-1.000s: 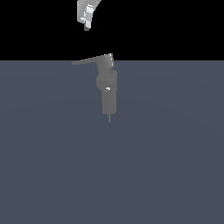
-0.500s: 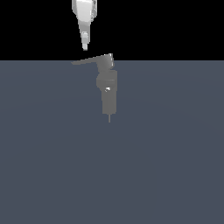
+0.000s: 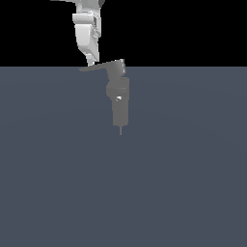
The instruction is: Turn on the faucet by rotating a designated handle.
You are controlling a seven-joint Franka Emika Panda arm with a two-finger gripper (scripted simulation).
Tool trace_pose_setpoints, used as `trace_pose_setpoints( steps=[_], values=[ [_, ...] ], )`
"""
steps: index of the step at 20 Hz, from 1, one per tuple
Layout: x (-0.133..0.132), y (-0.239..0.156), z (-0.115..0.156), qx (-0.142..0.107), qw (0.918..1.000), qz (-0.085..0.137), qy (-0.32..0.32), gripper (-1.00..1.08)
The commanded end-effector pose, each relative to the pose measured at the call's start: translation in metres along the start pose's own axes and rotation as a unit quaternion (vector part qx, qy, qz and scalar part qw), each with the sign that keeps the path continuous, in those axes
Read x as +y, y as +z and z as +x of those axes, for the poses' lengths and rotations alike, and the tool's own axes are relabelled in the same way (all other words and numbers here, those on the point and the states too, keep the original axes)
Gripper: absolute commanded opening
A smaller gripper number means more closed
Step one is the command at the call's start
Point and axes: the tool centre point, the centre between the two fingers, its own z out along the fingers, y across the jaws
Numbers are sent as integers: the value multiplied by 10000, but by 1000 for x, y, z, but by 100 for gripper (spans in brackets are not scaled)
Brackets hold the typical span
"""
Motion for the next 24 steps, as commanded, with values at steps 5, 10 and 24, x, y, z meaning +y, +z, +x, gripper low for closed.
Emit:
trace_pose_setpoints(
  steps=[5,10,24],
  values=[
    [-10,13,-6,69,9997,-5,248,-100],
    [-11,15,-7,77,9996,-6,273,-100],
    [9,15,-9,76,9996,-8,268,-100]
  ],
)
